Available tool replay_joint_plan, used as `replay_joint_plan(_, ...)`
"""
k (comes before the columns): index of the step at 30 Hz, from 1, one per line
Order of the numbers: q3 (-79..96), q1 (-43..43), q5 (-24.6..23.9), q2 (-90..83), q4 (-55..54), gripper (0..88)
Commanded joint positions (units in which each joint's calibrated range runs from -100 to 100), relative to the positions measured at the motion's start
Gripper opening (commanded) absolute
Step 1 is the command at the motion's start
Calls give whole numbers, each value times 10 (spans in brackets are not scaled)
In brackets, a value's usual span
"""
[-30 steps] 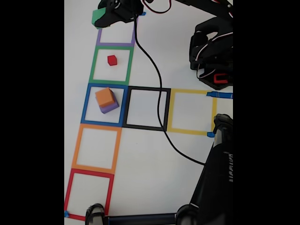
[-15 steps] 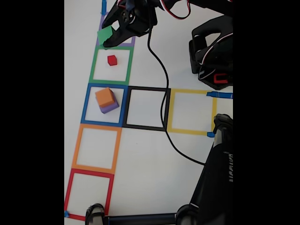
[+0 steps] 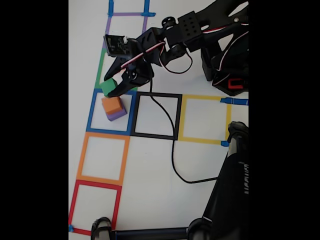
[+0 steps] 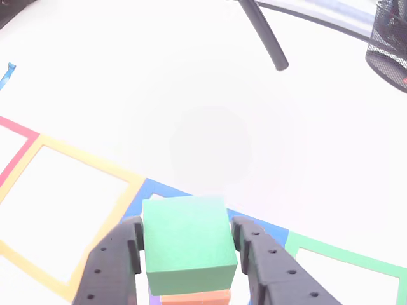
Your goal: Tower of hanoi
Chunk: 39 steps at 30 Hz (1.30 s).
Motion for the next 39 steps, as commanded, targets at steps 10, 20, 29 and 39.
replay_joint_plan(10, 26, 7, 4, 233, -318, 11)
replay_joint_plan(20, 50, 8, 4, 251, -345, 10)
replay_joint_plan(29, 57, 17, 4, 290, -382, 11)
replay_joint_plan(39, 70, 25, 4, 316, -410, 109)
